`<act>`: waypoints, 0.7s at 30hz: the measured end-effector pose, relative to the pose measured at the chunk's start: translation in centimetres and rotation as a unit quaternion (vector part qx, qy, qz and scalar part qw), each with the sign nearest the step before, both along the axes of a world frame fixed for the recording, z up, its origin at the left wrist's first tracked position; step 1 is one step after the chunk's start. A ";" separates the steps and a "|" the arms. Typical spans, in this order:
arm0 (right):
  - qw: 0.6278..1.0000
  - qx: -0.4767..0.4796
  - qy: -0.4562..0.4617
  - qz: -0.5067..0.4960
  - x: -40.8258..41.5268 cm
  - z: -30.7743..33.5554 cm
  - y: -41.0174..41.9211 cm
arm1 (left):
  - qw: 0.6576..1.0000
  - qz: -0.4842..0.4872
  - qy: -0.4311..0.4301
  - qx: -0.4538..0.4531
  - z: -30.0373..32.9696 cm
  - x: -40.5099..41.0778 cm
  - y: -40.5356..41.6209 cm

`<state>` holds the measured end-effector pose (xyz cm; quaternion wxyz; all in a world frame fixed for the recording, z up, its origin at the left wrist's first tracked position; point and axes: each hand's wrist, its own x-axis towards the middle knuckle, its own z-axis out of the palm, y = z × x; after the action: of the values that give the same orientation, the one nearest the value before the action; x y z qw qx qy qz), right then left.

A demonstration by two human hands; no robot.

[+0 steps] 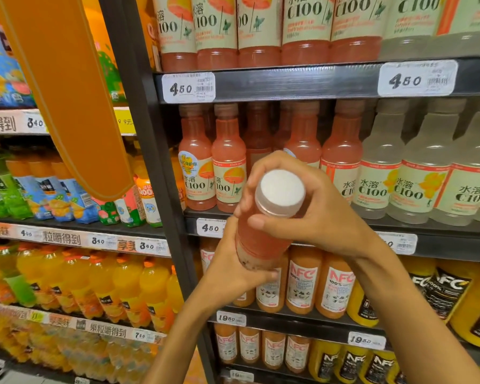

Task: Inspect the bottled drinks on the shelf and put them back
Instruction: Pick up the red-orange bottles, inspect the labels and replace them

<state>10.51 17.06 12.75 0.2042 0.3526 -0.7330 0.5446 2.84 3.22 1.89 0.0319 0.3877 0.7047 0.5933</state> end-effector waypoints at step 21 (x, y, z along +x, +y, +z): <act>0.898 -0.360 -0.251 0.025 -4.7 -0.7 2.4 | 0.862 -0.258 -0.400 0.177 1.3 2.3 -1.1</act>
<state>5.80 19.48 12.04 0.1128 0.1250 -0.5048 0.8466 5.17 2.13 3.23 0.3937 0.2839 0.3899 0.7825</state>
